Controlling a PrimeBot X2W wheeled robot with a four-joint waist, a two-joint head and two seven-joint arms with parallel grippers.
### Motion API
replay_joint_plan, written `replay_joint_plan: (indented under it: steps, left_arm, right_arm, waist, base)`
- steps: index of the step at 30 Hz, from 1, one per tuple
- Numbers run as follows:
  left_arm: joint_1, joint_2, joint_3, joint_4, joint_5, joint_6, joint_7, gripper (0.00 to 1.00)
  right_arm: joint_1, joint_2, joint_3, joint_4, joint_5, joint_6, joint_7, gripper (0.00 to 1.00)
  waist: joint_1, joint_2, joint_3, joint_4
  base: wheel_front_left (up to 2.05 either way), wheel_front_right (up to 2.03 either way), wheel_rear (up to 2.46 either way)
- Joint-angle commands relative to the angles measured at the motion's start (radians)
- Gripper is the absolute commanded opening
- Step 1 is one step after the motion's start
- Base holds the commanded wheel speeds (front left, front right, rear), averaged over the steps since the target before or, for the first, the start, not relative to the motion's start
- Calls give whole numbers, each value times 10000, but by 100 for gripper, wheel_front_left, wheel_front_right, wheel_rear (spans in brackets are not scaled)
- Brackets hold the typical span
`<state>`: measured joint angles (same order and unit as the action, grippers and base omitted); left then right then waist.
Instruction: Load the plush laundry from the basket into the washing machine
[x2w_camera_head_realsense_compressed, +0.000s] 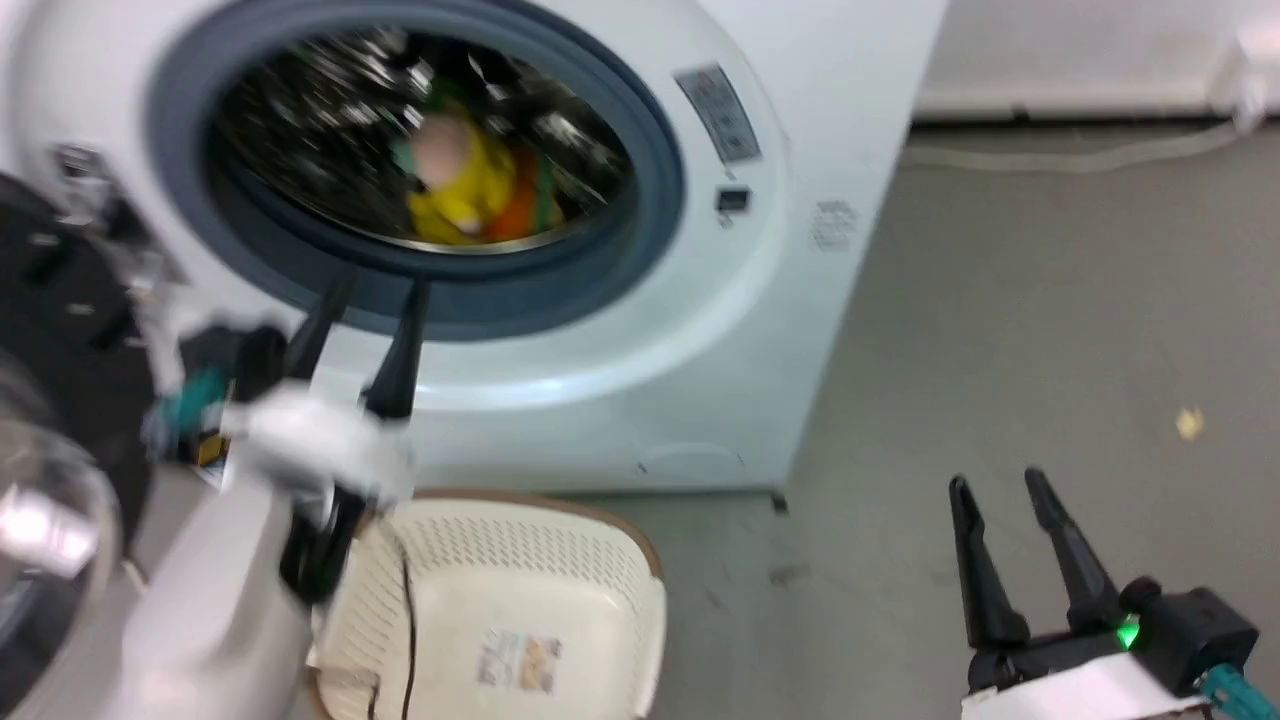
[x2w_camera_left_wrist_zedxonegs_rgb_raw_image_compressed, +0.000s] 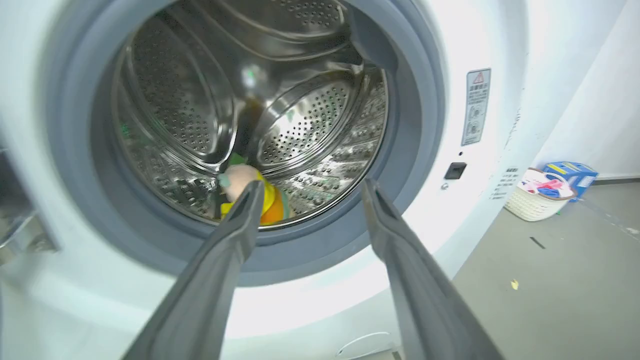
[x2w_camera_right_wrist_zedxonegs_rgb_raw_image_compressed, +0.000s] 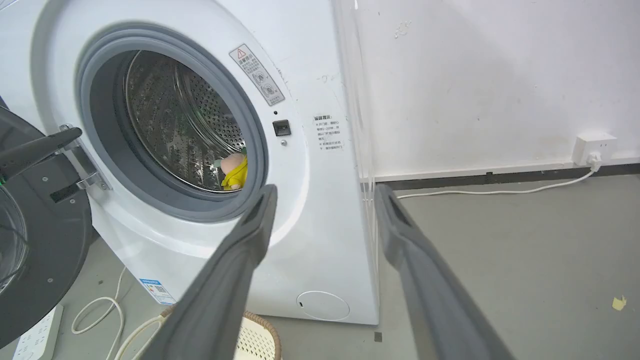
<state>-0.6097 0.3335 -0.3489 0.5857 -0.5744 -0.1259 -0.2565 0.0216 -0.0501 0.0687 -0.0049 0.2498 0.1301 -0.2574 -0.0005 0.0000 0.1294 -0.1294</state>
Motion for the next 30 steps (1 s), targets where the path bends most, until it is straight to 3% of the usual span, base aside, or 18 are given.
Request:
replay_joint_plan:
  steps: [1, 9, 12, 18, 30]
  left_arm:
    - [732, 79, 299, -489, 94, 99, -49, 100]
    - [4234, -176, 1389, -3636, 1223, 1181, -51, 100]
    - [5690, -594, 1753, -4659, 1660, 1622, -52, 100]
    - [6606, -1080, 1934, -5012, 2062, 1659, -52, 100]
    - [6961, -1816, 2581, -4957, 2992, 1127, -53, 100]
  right_arm:
    - [166, -1, 23, 57, -121, 6, -44, 100]
    - [600, -1, -14, 57, -388, 6, -44, 100]
    - [962, -1, -139, 93, -224, 6, -44, 100]
    - [1310, -1, -181, 136, -151, 6, -44, 100]
    - [1586, -1, -155, 329, -268, 6, -44, 100]
  waist:
    - [5, 0, -859, 629]
    - [5, 0, -1379, 1032]
    - [5, 0, -1552, 1259]
    - [5, 0, -1641, 1402]
    - [5, 0, -1690, 1475]
  base:
    - [0, 0, 0]
    - [0, 0, 0]
    - [0, 0, 0]
    - [0, 0, 0]
    - [0, 0, 0]
